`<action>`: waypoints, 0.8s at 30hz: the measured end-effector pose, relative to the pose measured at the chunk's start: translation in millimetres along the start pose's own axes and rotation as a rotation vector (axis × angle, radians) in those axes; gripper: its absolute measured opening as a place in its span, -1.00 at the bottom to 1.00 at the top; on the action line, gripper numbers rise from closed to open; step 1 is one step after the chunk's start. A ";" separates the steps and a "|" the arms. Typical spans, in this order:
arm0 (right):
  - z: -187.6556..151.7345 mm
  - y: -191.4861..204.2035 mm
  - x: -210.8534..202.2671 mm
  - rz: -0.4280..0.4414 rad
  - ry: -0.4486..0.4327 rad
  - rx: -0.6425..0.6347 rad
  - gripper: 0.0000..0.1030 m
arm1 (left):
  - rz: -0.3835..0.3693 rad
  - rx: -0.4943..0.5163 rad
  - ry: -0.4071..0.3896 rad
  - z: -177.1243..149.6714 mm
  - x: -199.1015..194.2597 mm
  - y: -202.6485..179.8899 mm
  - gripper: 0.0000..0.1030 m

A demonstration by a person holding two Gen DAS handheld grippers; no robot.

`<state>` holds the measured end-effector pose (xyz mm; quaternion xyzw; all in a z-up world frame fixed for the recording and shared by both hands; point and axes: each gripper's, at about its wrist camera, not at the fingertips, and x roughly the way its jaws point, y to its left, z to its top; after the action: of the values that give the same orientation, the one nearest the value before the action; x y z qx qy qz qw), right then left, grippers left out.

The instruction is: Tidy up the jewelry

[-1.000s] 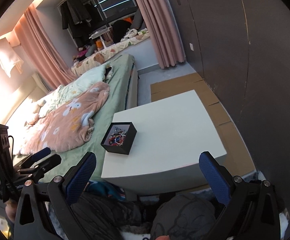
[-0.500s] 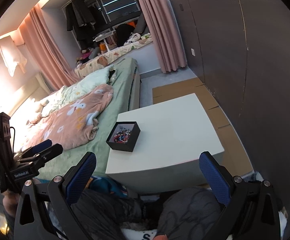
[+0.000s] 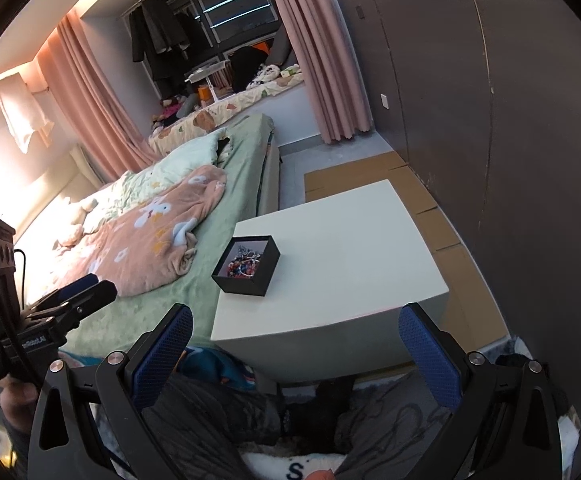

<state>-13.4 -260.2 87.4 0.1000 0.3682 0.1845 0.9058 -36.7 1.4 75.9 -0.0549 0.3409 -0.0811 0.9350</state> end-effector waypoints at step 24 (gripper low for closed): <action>-13.8 -14.3 -8.4 0.004 -0.020 0.027 1.00 | 0.019 0.024 0.003 -5.7 -4.4 -10.2 0.99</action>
<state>-25.0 -276.0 78.4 0.1148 0.3615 0.1801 0.9076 -44.8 -8.1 75.9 -0.0404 0.3420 -0.0765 0.9357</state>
